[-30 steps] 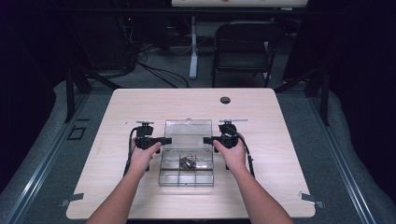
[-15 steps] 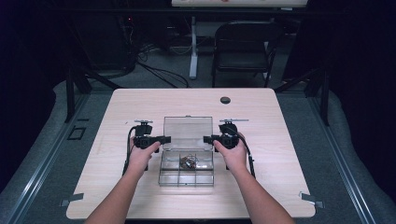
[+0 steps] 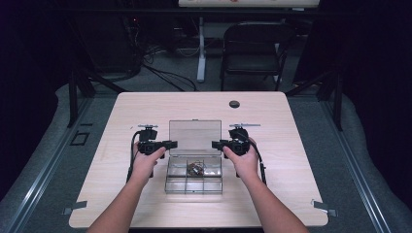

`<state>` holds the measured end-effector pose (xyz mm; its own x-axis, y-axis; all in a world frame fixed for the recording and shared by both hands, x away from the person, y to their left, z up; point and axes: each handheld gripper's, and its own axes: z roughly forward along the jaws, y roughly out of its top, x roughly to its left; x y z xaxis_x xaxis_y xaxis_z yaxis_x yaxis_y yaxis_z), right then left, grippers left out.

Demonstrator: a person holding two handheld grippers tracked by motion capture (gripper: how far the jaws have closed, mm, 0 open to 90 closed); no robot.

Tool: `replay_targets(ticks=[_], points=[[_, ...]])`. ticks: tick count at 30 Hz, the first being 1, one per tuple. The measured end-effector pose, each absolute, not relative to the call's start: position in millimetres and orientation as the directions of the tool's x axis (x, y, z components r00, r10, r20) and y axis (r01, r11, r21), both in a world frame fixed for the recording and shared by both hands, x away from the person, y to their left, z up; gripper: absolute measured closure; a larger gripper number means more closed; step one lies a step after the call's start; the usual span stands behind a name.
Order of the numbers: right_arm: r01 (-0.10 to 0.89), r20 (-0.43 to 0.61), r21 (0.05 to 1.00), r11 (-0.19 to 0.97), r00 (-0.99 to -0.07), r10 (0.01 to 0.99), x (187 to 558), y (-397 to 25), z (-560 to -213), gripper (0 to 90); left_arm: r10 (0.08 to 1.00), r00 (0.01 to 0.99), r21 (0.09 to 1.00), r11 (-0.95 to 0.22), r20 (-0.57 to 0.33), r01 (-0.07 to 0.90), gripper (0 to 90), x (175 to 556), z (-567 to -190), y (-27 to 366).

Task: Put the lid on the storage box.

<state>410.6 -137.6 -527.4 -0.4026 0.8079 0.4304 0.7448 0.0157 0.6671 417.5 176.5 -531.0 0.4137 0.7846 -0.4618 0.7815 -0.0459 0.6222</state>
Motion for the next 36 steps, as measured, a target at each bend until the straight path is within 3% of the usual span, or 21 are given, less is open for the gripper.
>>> replay_targets(ticks=[36], points=[[0.674,0.409,0.738,0.009,-0.458,0.79,402.5,-137.8,-506.1,55.6,0.787,0.465,0.709,-0.049,-0.406,0.703,57.9,409.5,-502.2,170.5]])
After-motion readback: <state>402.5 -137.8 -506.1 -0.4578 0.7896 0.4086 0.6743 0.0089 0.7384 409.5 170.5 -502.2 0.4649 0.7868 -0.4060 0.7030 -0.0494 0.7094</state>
